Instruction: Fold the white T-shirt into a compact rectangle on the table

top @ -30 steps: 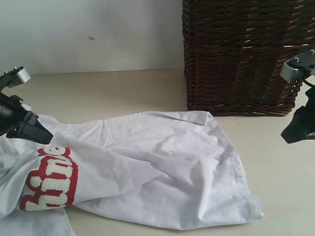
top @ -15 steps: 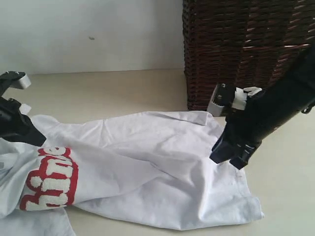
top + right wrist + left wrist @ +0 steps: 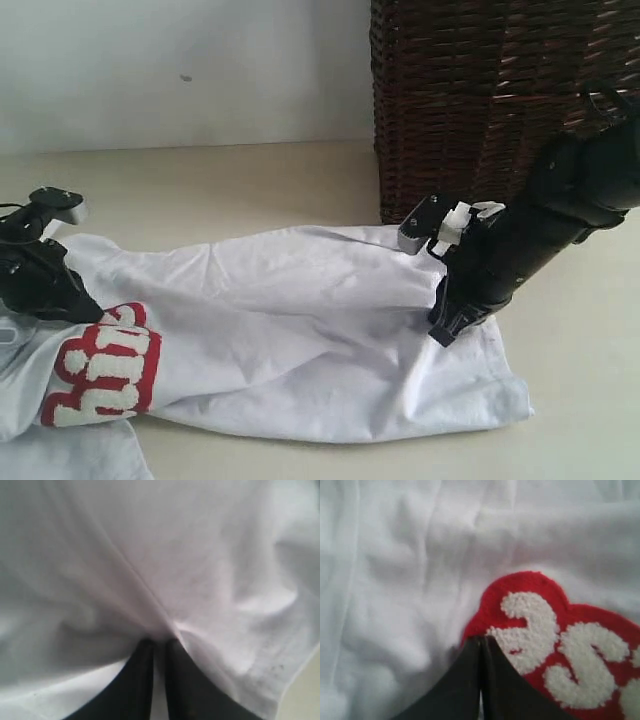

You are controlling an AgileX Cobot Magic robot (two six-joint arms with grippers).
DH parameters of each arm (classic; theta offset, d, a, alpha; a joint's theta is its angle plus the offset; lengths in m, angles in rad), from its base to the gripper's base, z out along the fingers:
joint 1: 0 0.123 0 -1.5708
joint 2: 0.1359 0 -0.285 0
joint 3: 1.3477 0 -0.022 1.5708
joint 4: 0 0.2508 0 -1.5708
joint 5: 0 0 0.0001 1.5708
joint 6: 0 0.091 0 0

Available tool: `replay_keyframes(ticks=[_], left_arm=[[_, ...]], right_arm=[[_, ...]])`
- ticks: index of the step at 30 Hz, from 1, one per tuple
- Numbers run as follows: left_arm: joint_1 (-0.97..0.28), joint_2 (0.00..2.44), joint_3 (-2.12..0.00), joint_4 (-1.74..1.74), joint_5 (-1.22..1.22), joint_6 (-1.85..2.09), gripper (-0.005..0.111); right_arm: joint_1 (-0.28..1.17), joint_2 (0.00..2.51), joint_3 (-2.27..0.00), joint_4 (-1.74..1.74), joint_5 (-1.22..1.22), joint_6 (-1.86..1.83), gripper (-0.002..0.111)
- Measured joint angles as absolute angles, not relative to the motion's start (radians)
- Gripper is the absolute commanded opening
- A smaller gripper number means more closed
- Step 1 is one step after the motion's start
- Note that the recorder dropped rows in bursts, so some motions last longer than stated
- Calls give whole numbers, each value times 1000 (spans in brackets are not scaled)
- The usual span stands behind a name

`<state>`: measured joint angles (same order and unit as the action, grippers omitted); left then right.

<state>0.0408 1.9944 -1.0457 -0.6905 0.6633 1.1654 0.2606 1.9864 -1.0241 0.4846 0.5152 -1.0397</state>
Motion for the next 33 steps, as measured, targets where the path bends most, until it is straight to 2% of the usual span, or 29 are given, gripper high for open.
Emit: replay_keyframes(ticks=[9,14,18,25,28,33], left_arm=[[35,2041,-1062,-739,528,1199,0],[31,2048,-1079,-748,448,1215,0],[29,2054,-1132,-719,413,1217,0],[35,1983,-1268,-697,395,1191,0],[39,1900,-1308,-706,527,1166,0],[32,1734,-1289,-753,967,1170,0]], right_arm=[[263,2037,-1049,277,349,-843,11],[267,2039,-1077,147,362,-749,11],[267,2034,-1142,42,501,-653,11],[259,1975,-1272,-40,920,-604,11],[259,1912,-1309,-40,1048,-604,8],[259,1800,-1310,-40,1104,-614,4]])
